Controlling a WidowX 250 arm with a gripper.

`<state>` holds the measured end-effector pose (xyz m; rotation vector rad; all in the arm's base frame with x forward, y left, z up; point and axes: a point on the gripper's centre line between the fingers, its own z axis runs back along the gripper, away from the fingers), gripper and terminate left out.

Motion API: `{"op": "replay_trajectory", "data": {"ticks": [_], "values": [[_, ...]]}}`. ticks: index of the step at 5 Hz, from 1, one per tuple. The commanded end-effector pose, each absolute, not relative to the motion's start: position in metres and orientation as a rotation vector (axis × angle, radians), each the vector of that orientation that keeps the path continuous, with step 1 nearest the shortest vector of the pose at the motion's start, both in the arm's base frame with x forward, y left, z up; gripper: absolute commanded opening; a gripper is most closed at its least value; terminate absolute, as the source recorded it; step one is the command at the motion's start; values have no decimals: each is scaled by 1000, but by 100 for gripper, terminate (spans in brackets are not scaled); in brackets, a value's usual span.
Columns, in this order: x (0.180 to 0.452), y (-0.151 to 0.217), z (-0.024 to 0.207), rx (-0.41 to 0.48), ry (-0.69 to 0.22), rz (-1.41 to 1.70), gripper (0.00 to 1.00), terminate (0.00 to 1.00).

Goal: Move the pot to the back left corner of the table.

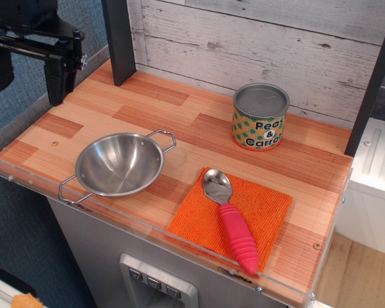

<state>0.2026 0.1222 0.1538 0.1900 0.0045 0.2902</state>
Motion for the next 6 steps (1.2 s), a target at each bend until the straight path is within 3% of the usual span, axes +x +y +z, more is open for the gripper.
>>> {"op": "replay_trajectory", "data": {"ticks": [1, 4, 6], "values": [[203, 122, 154, 190, 4, 290, 100, 0], [213, 51, 111, 349, -12, 91, 100, 0], [214, 36, 84, 419, -40, 12, 100, 0]]}}
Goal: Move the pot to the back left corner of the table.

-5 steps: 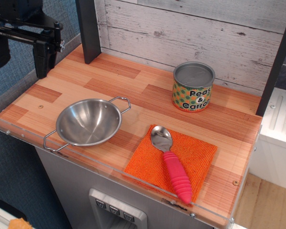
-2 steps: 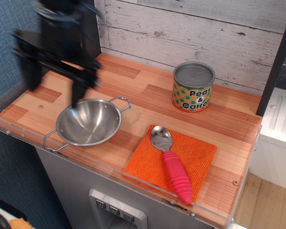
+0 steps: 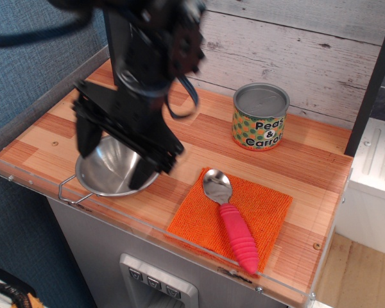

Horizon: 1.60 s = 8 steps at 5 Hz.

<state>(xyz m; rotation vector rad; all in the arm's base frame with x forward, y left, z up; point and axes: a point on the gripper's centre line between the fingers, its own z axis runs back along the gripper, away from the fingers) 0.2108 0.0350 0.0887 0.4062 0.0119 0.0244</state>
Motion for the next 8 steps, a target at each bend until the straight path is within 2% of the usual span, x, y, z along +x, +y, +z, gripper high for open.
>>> {"op": "replay_trajectory", "data": {"ticks": [1, 4, 6, 7, 8], "values": [[216, 36, 73, 446, -77, -17, 100, 0], [229, 45, 47, 425, -260, -130, 100, 0], [237, 60, 29, 381, -254, -174, 100, 0], [239, 62, 25, 396, -238, -192, 0, 0], [238, 60, 27, 417, -233, -241, 0, 0]]}}
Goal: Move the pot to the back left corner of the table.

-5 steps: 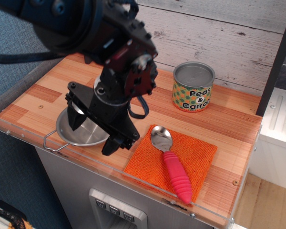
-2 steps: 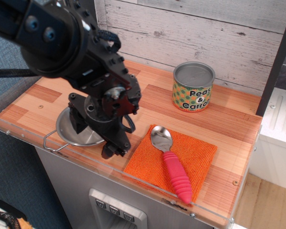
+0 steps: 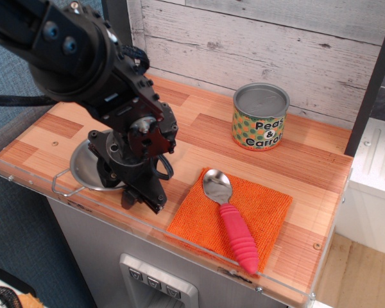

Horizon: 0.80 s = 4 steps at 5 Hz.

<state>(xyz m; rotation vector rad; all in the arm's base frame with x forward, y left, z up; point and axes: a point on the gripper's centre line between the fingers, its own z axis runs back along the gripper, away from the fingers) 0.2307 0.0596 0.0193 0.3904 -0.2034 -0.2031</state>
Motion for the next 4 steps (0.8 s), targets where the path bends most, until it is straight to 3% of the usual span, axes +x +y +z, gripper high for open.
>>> {"op": "replay_trajectory", "data": {"ticks": [1, 2, 4], "values": [[237, 61, 31, 424, -242, -296, 0, 0], [235, 64, 39, 483, -223, -332, 0, 0], [239, 75, 61, 521, -171, -388, 0, 0]]}}
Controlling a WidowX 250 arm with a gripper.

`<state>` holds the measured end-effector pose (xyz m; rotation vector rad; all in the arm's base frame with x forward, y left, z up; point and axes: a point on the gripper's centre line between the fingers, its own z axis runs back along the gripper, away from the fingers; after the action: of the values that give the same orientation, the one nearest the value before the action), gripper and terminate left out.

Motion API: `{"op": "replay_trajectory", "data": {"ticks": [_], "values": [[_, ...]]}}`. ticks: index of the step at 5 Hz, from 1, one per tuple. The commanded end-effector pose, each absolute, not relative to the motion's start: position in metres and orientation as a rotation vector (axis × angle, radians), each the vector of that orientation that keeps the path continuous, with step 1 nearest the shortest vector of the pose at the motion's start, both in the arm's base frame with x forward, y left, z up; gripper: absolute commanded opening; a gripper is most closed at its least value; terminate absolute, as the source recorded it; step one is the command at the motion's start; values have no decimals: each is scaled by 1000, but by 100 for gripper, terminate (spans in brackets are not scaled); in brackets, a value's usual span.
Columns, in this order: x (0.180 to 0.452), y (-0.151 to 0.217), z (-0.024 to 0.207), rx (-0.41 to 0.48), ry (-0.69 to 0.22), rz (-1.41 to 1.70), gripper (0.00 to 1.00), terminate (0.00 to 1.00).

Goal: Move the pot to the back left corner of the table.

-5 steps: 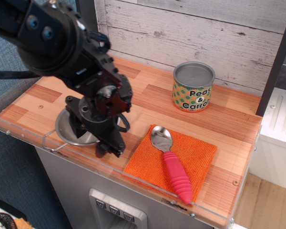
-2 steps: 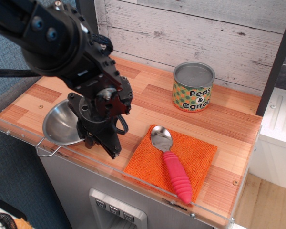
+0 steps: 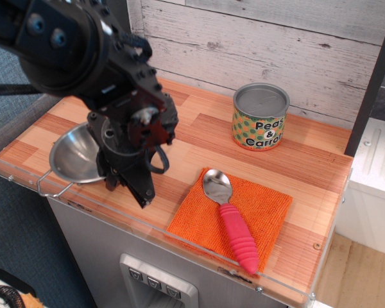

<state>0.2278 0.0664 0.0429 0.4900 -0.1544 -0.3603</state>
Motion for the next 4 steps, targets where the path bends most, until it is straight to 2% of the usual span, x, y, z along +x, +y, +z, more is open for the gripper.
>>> {"op": "replay_trajectory", "data": {"ticks": [1, 3, 4], "values": [[251, 79, 64, 526, -147, -418, 0, 0], [293, 94, 71, 463, -167, -404, 0, 0], [322, 103, 65, 426, -170, -405, 0, 0]]}}
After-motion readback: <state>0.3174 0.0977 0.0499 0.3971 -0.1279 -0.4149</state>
